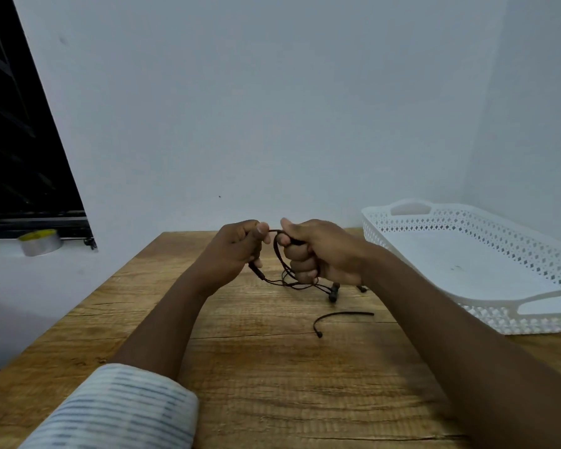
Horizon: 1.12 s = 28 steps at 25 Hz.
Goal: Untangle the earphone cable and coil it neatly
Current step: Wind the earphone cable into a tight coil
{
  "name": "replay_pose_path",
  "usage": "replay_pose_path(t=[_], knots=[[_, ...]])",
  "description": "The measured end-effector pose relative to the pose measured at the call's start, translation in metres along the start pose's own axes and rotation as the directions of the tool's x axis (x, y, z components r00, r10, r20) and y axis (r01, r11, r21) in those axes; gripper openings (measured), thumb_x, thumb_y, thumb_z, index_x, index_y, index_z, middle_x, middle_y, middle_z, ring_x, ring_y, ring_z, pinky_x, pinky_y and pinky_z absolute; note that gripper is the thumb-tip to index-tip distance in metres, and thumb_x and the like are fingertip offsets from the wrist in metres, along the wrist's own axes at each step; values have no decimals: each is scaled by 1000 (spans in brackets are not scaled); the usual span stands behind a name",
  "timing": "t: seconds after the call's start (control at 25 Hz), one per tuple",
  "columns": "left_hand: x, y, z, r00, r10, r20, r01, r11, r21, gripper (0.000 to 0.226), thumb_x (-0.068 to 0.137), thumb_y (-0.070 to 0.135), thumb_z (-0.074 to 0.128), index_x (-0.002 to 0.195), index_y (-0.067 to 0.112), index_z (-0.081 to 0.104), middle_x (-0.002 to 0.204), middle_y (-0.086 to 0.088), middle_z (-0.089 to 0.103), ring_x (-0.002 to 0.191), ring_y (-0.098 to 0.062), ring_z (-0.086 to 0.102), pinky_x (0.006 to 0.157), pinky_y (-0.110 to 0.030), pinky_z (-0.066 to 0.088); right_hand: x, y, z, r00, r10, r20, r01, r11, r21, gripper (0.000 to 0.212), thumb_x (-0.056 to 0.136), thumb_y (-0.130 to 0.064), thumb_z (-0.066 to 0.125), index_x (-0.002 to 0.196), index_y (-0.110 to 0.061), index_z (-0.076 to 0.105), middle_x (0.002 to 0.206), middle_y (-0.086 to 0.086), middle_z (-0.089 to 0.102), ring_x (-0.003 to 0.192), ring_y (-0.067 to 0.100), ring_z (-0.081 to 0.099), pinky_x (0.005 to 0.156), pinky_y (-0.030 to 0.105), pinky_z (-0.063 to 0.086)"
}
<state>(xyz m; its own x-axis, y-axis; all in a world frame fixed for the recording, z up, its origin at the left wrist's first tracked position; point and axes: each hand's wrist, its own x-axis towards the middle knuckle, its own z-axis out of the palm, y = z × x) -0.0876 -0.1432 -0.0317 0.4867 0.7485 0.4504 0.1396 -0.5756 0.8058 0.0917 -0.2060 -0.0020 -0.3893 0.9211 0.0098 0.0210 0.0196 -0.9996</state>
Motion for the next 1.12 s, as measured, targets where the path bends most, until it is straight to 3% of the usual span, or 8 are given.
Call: replay_pose_path(t=[0.24, 0.4, 0.48, 0.56, 0.64, 0.72, 0.96, 1.12], knots=[[1, -8, 14, 993, -44, 114, 68, 972, -224, 54, 105, 33, 31, 101, -16, 52, 85, -19, 47, 78, -30, 45, 74, -27, 54, 0, -13, 17, 982, -158, 100, 93, 878, 469, 37, 104, -39, 31, 78, -17, 45, 54, -8, 15, 46, 9, 10, 45, 18, 25], [-3, 1, 27, 956, -124, 267, 204, 933, -297, 47, 105, 39, 30, 88, 2, 54, 63, -4, 40, 58, -15, 45, 66, -31, 51, 7, -24, 18, 928, -357, -106, 334, 671, 662, 37, 104, -37, 31, 79, -16, 48, 47, -9, 29, 40, 6, 22, 47, 19, 35], [-7, 3, 32, 931, -139, 338, 221, 951, -218, 46, 103, 42, 28, 87, 9, 54, 60, 2, 35, 53, -12, 38, 57, -25, 46, 7, -27, 12, 858, -434, -274, 513, 695, 505, 36, 106, -33, 30, 80, -15, 48, 50, -7, 39, 43, 7, 38, 55, 23, 39], [-8, 4, 33, 919, -151, 364, 210, 969, -128, 44, 104, 40, 31, 86, 10, 56, 60, 2, 31, 53, -11, 31, 53, -22, 37, 6, -22, 2, 743, -552, -378, 591, 807, -16, 35, 107, -25, 29, 82, -11, 49, 61, -3, 58, 57, 11, 59, 64, 23, 44], [-7, 7, 30, 915, -159, 370, 204, 975, -85, 40, 104, 38, 34, 85, 11, 56, 61, 2, 29, 53, -11, 27, 52, -22, 32, 5, -9, -7, 683, -652, -328, 410, 715, -567, 33, 107, -22, 32, 86, -7, 53, 76, 0, 70, 74, 8, 68, 71, 15, 48], [-6, 10, 26, 919, -162, 360, 200, 977, -71, 38, 104, 36, 36, 84, 11, 55, 60, 2, 29, 52, -11, 26, 50, -21, 31, 7, 3, -13, 738, -637, -222, 235, 551, -801, 27, 105, -24, 36, 87, -14, 53, 82, -4, 70, 77, 0, 65, 71, 14, 47], [-4, 12, 6, 956, -148, 253, 132, 988, 77, 37, 102, 34, 44, 78, 14, 61, 54, 2, 34, 50, -11, 32, 52, -22, 36, 16, 14, -11, 903, -415, -110, 14, 284, -959, 25, 104, -30, 37, 85, -20, 49, 72, -10, 51, 65, 5, 48, 60, 29, 37], [-5, 8, -4, 973, -75, 220, 50, 992, 118, 33, 96, 37, 50, 81, 14, 69, 66, 6, 62, 53, -10, 39, 55, -23, 39, 11, 10, -7, 974, -198, -111, 41, 635, -771, 38, 104, -27, 33, 83, -13, 61, 63, -2, 53, 55, 13, 47, 58, 29, 41]])
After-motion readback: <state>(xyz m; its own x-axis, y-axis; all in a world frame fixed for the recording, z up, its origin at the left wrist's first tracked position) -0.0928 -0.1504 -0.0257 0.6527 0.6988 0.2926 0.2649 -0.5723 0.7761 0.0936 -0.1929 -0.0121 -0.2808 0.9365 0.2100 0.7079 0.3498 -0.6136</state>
